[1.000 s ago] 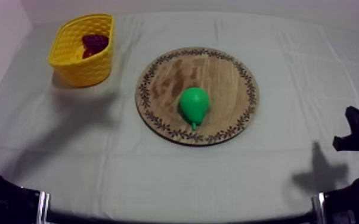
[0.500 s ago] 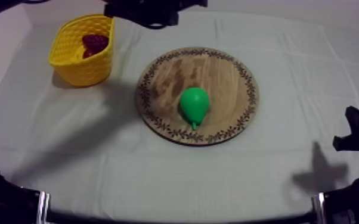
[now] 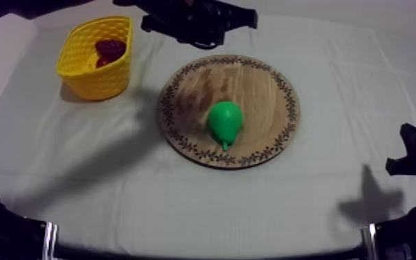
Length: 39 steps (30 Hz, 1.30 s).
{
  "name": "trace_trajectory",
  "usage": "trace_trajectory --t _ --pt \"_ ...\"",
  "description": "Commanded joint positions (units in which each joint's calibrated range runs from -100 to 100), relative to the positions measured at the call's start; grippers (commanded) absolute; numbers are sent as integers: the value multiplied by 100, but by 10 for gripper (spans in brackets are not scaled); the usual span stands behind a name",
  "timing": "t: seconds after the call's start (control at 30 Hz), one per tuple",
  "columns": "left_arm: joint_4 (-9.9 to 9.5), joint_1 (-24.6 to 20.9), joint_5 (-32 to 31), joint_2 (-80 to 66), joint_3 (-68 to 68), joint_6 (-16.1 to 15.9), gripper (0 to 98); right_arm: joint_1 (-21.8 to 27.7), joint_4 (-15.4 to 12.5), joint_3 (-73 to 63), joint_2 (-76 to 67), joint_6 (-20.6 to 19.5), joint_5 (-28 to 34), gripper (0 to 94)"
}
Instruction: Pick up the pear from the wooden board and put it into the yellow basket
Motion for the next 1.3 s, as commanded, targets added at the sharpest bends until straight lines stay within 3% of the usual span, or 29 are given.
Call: trace_trajectory --t 0.0,0.37,0.47,0.73,1.27 --pt "76 -3 118 9 -18 -7 423 0 1 5 1 0 -6 5" --pt "344 -52 747 36 -150 273 862 0 1 5 1 0 -6 5" --pt "453 -76 821 43 -145 261 924 0 1 5 1 0 -6 5" --pt "663 -64 890 177 -48 152 936 0 1 5 1 0 -6 5" --pt "855 -1 1105 1627 -414 262 892 0 1 5 1 0 -6 5"
